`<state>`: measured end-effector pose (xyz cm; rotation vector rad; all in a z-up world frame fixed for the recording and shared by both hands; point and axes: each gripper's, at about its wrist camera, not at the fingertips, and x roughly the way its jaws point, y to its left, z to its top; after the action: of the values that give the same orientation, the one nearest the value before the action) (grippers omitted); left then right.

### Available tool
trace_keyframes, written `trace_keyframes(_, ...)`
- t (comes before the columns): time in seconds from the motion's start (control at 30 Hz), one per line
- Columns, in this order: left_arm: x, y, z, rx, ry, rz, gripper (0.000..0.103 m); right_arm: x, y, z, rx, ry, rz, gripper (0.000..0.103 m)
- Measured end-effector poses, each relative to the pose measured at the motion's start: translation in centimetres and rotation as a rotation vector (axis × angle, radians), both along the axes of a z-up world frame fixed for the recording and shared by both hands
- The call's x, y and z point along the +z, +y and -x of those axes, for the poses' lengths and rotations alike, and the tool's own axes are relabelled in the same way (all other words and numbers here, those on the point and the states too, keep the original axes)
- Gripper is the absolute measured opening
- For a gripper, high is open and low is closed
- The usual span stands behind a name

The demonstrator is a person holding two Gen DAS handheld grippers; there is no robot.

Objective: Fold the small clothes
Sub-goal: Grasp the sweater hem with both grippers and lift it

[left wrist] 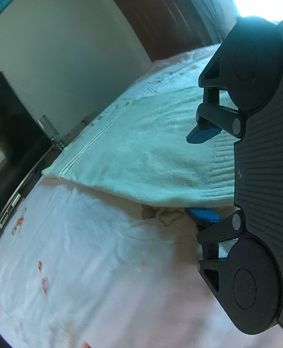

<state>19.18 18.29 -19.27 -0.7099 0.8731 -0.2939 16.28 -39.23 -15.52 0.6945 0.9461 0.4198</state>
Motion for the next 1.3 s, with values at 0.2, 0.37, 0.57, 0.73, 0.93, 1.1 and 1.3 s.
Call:
trace_keyframes(0.2, -0.7, 0.2, 1.1, 0.02, -0.02, 0.036, 0.054, -0.2, 1.0, 1.8, -0.083, 0.004, -0.014, 0.033)
trace_keyframes(0.37, -1.3, 0.4, 1.1, 0.011, -0.036, 0.049, 0.048, -1.3, 0.0, 3.0, -0.159, 0.036, -0.088, 0.033)
trace_keyframes(0.57, -1.4, 0.7, 1.1, -0.027, -0.034, 0.06, 0.048, -1.6, 0.6, 2.4, -0.146, 0.03, -0.09, 0.028)
trace_keyframes(0.73, -1.3, -0.2, -0.6, -0.044, -0.047, 0.029, 0.042, -2.1, 0.9, 2.0, -0.153, 0.013, -0.091, 0.018)
trace_keyframes(0.93, 0.6, 0.5, 0.6, -0.025, -0.161, -0.025, 0.004, 0.1, 2.2, 1.9, -0.133, -0.065, -0.011, 0.005)
trace_keyframes(1.1, -2.0, 1.0, 1.1, -0.025, -0.097, -0.067, 0.004, 0.3, 2.0, 2.5, -0.115, -0.116, 0.039, 0.005)
trace_keyframes(1.3, -2.0, 1.7, 1.6, 0.037, -0.105, 0.032, 0.004, -0.9, 1.8, 2.3, -0.146, -0.076, 0.015, 0.005)
